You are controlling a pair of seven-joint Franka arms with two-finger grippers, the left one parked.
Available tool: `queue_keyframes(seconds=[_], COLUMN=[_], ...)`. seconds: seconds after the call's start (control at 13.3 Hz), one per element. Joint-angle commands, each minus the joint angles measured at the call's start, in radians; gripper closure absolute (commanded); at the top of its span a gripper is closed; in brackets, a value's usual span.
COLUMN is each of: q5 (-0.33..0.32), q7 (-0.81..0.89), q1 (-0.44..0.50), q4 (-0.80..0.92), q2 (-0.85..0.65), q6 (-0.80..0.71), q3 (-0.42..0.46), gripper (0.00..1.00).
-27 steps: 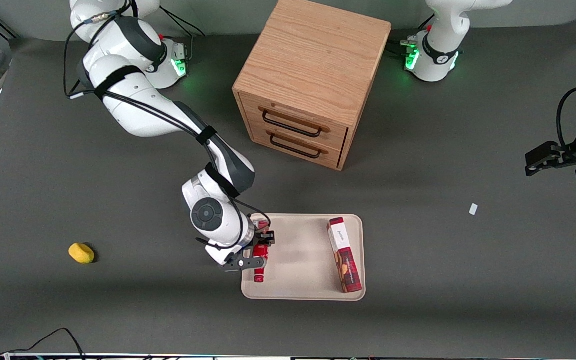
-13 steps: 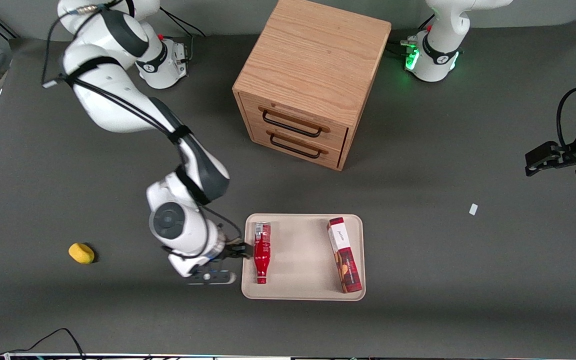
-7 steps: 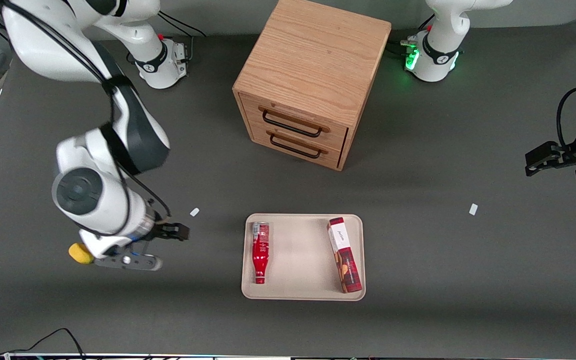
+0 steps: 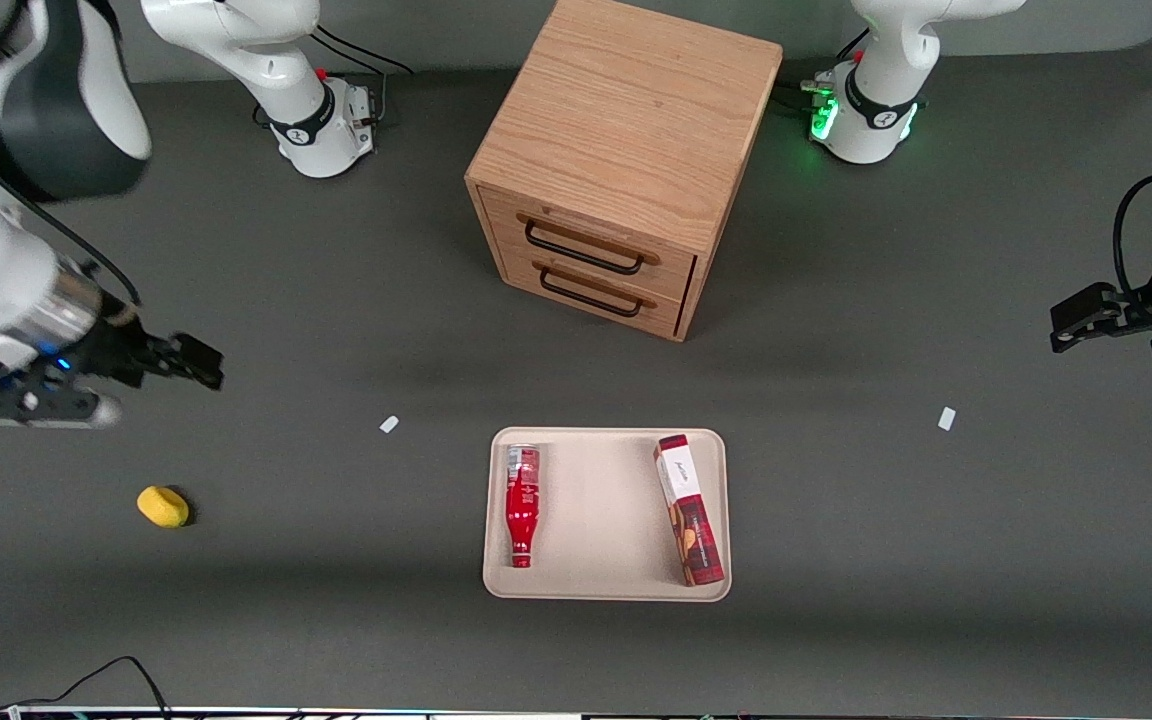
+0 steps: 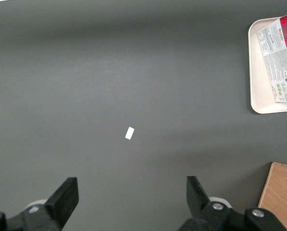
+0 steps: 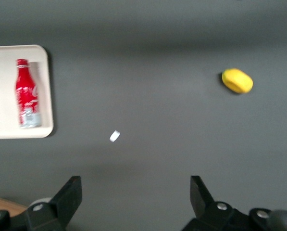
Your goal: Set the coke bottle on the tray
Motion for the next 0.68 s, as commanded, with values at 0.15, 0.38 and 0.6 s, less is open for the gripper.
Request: queue_keyframes(seconds=[0.15, 0.38, 0.6], q5=[0.065, 0.063, 0.008], q7=[-0.056, -0.054, -0.054], q1=[-0.006, -0.007, -0.006], q4=[-0.165, -0.164, -0.142], q2=[-0.223, -0.234, -0.208], q6=[-0.063, -0.063, -0.065], q3=[-0.036, -0.044, -0.042], gripper=[0.00, 0.00, 0.00])
